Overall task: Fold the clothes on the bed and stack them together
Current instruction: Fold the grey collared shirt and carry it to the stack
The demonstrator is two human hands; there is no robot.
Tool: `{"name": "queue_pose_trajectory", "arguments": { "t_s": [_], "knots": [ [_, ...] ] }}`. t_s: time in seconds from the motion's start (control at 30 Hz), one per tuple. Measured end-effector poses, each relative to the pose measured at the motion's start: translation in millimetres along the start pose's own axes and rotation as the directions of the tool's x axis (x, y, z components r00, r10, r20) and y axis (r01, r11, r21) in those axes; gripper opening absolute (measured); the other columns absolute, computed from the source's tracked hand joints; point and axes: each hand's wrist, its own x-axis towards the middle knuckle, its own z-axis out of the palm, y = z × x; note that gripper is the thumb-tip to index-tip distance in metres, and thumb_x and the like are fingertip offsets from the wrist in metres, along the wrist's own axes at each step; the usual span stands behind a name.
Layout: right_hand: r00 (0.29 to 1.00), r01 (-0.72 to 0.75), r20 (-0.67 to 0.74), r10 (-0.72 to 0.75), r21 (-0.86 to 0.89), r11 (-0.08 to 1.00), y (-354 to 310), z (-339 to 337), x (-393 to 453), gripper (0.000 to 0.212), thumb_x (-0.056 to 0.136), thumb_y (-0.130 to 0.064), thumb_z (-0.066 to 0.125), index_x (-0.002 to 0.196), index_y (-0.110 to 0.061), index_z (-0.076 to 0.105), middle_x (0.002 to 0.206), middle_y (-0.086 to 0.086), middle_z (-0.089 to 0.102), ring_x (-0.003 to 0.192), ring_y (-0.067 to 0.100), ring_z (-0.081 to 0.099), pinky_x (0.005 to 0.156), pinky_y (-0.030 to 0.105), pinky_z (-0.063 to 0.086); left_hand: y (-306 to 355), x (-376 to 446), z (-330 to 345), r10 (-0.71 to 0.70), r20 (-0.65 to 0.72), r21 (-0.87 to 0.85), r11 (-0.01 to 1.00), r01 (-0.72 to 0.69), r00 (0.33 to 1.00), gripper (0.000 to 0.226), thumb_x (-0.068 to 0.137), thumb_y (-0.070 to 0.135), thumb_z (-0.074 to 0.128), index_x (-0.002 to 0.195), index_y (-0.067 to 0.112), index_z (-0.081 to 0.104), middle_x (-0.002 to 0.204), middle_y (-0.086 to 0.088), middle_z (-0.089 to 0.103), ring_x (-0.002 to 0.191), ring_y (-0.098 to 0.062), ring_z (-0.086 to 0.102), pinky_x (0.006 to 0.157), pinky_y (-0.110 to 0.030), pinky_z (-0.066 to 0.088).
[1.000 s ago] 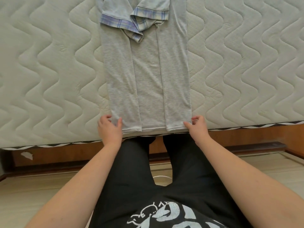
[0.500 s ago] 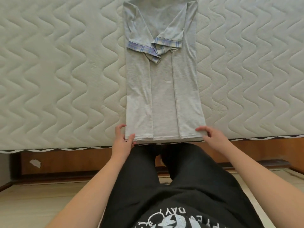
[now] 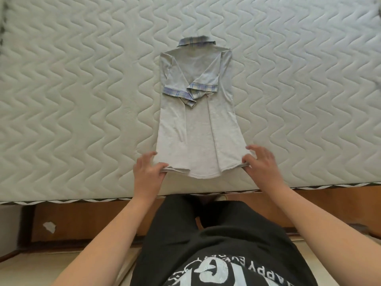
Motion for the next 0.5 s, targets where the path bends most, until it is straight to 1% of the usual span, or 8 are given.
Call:
{"name": "queue_pose_trajectory", "arguments": {
  "t_s": [0.07, 0.13, 0.2, 0.27, 0.3, 0.4, 0.43, 0.5],
  "knots": [
    [0.997, 0.064, 0.041, -0.065, 0.031, 0.997, 0.5, -13.1, 7.8, 0.022, 0.067, 0.003, 0.081, 0.079, -0.004, 0.064, 0.093, 0.013, 0.070, 0.081, 0.036, 0.068, 0.069, 0.042, 0.054, 4.3, 11.2, -14.9, 0.096, 0.000, -0.002, 0.995, -0.096, 0.995, 0.016, 0.072, -0.001, 0.079, 0.085, 0.007, 0.076, 0.121, -0.017, 0.062, 0.113, -0.040, 0.059, 0.090, -0.050, 0.048],
    [0.993, 0.084, 0.080, -0.086, 0.027, 0.996, -0.6, -27.2, 13.7, 0.024, 0.070, 0.004, 0.081, 0.083, -0.006, 0.064, 0.070, 0.008, 0.065, 0.059, 0.032, 0.063, 0.049, 0.038, 0.051, 4.9, 18.3, -30.2, 0.192, 0.046, -0.035, 0.981, -0.191, 0.980, 0.019, 0.072, -0.008, 0.075, 0.088, 0.003, 0.074, 0.112, -0.014, 0.070, 0.106, -0.036, 0.066, 0.090, -0.047, 0.052],
    [0.987, 0.142, 0.084, -0.138, -0.045, 0.989, 0.2, -43.9, 16.5, 0.032, 0.067, 0.003, 0.084, 0.093, -0.010, 0.070, 0.062, 0.003, 0.062, 0.049, 0.028, 0.058, 0.039, 0.033, 0.045, 5.6, 21.3, -48.1, 0.189, 0.118, -0.056, 0.981, -0.183, 0.975, 0.019, 0.078, -0.003, 0.071, 0.096, 0.002, 0.074, 0.103, -0.012, 0.074, 0.096, -0.035, 0.069, 0.083, -0.046, 0.055],
    [0.976, 0.205, 0.088, -0.199, -0.072, 0.976, -0.3, -64.2, 18.8, 0.047, 0.062, 0.002, 0.088, 0.104, -0.014, 0.075, 0.069, 0.001, 0.069, 0.051, 0.026, 0.063, 0.040, 0.029, 0.044, 6.8, 21.4, -66.4, 0.162, 0.180, -0.045, 0.987, -0.156, 0.970, 0.020, 0.082, 0.001, 0.071, 0.101, 0.005, 0.074, 0.095, -0.012, 0.075, 0.086, -0.035, 0.070, 0.073, -0.044, 0.057],
    [0.970, 0.239, 0.070, -0.234, -0.069, 0.969, -1.3, -74.7, 20.9, 0.048, 0.059, 0.000, 0.091, 0.101, -0.015, 0.076, 0.072, 0.001, 0.072, 0.051, 0.024, 0.064, 0.040, 0.027, 0.044, 8.6, 20.7, -75.5, 0.175, 0.194, -0.029, 0.985, -0.173, 0.965, 0.021, 0.081, 0.001, 0.074, 0.102, 0.007, 0.075, 0.091, -0.012, 0.075, 0.081, -0.034, 0.070, 0.067, -0.043, 0.057],
    [0.956, 0.286, 0.078, -0.283, -0.039, 0.957, -8.1, -104.5, 16.9, 0.035, 0.061, -0.008, 0.091, 0.092, -0.016, 0.078, 0.075, 0.002, 0.074, 0.053, 0.025, 0.067, 0.042, 0.027, 0.047, 17.9, 12.0, -104.1, 0.248, 0.215, -0.011, 0.968, -0.251, 0.945, 0.028, 0.076, 0.002, 0.080, 0.101, 0.014, 0.078, 0.085, -0.009, 0.076, 0.070, -0.033, 0.071, 0.057, -0.037, 0.053],
    [0.952, 0.280, 0.135, -0.273, -0.037, 0.959, -8.4, -108.9, 13.7, 0.029, 0.070, -0.013, 0.087, 0.097, -0.019, 0.078, 0.082, 0.002, 0.075, 0.061, 0.026, 0.069, 0.047, 0.031, 0.051, 19.0, 7.7, -107.9, 0.269, 0.233, -0.012, 0.962, -0.274, 0.935, 0.027, 0.078, 0.005, 0.080, 0.102, 0.017, 0.078, 0.086, -0.008, 0.076, 0.070, -0.032, 0.071, 0.057, -0.035, 0.053],
    [0.896, 0.226, 0.403, -0.188, -0.048, 0.973, -11.9, -120.0, 6.1, 0.024, 0.092, -0.032, 0.066, 0.116, -0.028, 0.070, 0.104, -0.004, 0.074, 0.088, 0.024, 0.070, 0.067, 0.035, 0.055, 21.1, -3.4, -117.6, 0.226, 0.366, -0.015, 0.971, -0.238, 0.903, 0.022, 0.090, 0.019, 0.071, 0.111, 0.024, 0.074, 0.097, -0.003, 0.076, 0.083, -0.028, 0.071, 0.067, -0.033, 0.052]
  ]
}}
